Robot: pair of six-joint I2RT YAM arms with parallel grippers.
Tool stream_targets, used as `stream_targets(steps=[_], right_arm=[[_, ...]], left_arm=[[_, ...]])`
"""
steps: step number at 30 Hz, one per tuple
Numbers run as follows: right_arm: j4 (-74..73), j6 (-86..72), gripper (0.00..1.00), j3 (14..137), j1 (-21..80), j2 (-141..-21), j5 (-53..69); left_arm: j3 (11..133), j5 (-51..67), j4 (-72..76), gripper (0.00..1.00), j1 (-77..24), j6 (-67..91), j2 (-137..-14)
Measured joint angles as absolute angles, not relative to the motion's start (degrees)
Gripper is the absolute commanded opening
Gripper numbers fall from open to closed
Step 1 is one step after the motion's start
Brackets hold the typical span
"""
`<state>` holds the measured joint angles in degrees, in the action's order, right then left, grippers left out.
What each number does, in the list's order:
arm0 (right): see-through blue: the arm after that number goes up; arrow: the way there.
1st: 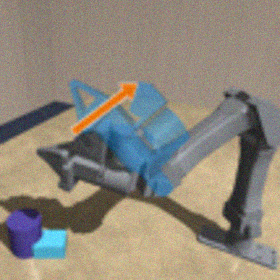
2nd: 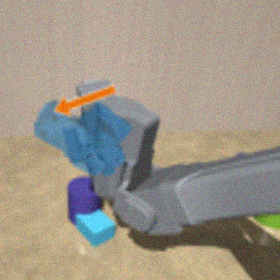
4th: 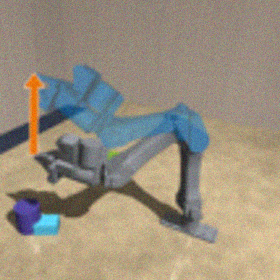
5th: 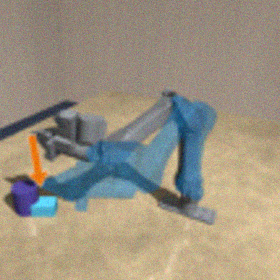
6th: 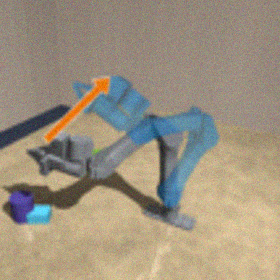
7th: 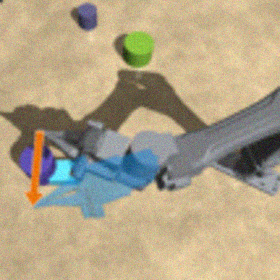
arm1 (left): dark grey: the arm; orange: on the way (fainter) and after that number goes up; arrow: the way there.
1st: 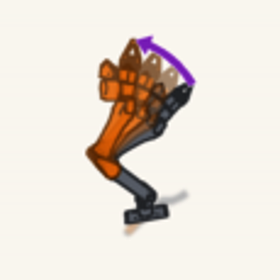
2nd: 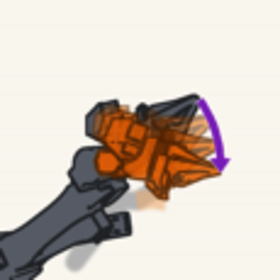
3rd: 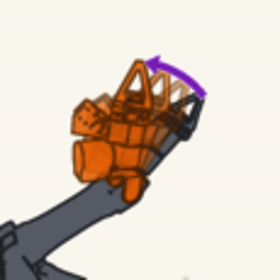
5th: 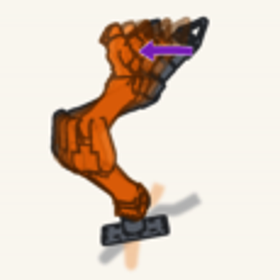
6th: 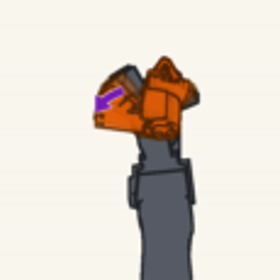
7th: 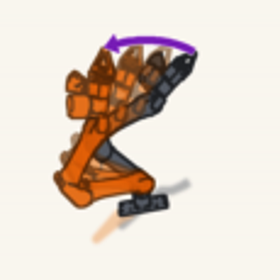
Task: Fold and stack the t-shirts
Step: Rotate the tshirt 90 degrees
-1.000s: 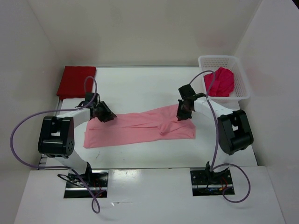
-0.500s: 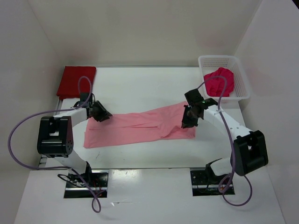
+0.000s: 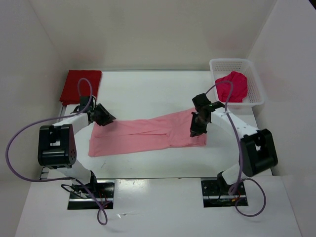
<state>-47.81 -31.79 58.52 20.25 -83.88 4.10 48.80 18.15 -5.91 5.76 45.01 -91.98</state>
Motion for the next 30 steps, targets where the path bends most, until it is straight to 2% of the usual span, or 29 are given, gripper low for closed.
stream_targets(steps=[7, 11, 19, 24, 30], right_arm=[[-40.32, -33.45, 0.08, 58.33, 20.25, -94.17, 5.74], [-38.26, -34.76, 0.06, 55.33, 19.66, -94.83, 5.3], [-37.6, -38.94, 0.03, 51.46, 19.16, -93.54, 6.7], [-38.5, -38.63, 0.26, 53.1, 18.7, -93.49, 6.94], [-36.75, -38.09, 0.28, 60.93, 18.59, -93.76, 9.5]], left_arm=[[49.43, 18.55, -5.82, 0.37, 5.76, 44.77, -93.71], [50.5, 19.22, -5.72, 0.37, 6.61, 44.8, -98.26], [52.27, 22.63, -5.3, 0.37, 15.59, 45.34, -100.99], [52.29, 23.03, -5.56, 0.37, 17.93, 45.41, -100.22], [52.58, 21.74, -6.52, 0.34, 12.34, 44.75, -92.14]])
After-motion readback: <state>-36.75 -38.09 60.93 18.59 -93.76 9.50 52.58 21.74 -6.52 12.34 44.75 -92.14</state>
